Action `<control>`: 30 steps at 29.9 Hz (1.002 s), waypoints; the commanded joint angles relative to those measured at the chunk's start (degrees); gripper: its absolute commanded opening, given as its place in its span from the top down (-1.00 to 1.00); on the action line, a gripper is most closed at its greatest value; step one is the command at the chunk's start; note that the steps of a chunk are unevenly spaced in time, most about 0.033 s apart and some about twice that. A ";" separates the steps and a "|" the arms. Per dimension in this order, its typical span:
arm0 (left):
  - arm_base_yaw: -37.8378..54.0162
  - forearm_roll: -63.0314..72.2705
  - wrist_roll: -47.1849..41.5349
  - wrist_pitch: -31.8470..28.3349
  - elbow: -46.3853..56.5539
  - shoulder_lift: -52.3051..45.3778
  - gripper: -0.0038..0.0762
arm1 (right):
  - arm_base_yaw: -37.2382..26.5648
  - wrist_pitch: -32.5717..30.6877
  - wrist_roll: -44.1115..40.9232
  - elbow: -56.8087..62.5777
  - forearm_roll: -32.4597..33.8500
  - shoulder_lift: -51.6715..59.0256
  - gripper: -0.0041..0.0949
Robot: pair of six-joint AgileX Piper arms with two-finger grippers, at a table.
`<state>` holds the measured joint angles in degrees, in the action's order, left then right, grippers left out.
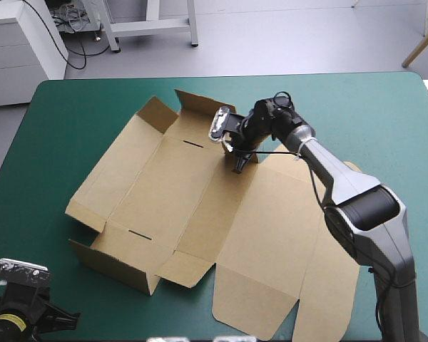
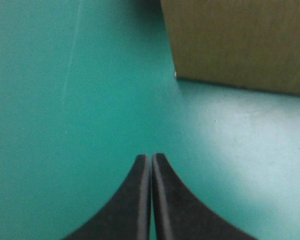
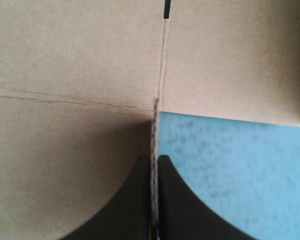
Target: Fold the box
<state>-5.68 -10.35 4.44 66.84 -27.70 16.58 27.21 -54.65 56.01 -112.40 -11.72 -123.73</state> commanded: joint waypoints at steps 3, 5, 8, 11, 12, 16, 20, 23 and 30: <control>-0.04 1.69 -0.07 -4.51 -1.14 0.85 0.93 | 4.05 2.67 10.46 -7.36 -7.24 -0.30 0.96; -0.04 2.59 -0.07 -4.88 -1.02 0.85 0.93 | 5.21 3.63 16.47 -7.86 -10.39 -0.98 0.96; -0.04 2.99 0.81 -5.00 -1.02 0.85 0.93 | 6.84 5.06 22.09 -8.15 -12.65 -1.66 0.96; -0.04 2.99 0.94 -5.00 -1.02 0.85 0.93 | 8.41 5.56 25.44 -8.15 -13.91 -1.77 0.96; -0.04 2.99 0.94 -5.00 -1.02 0.85 0.93 | 8.87 5.56 26.12 -8.15 -14.03 -1.77 0.96; -0.04 2.99 0.97 -5.00 -1.02 0.85 0.93 | 10.52 5.93 28.14 -8.15 -15.94 -1.77 0.96; -0.04 2.99 1.28 -5.00 -1.02 0.85 0.93 | 11.55 5.93 27.42 -8.15 -15.07 -1.77 0.96; -0.04 2.99 1.86 -5.00 -1.02 0.85 0.93 | 11.55 5.81 22.79 -8.15 -13.10 -1.77 0.96; -0.04 2.99 1.86 -5.00 -1.02 0.85 0.93 | 11.44 2.93 18.29 -8.15 -10.94 -1.77 0.94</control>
<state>-5.68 -7.22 6.39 64.81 -27.58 16.58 38.28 -50.47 76.32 -118.55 -20.17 -129.40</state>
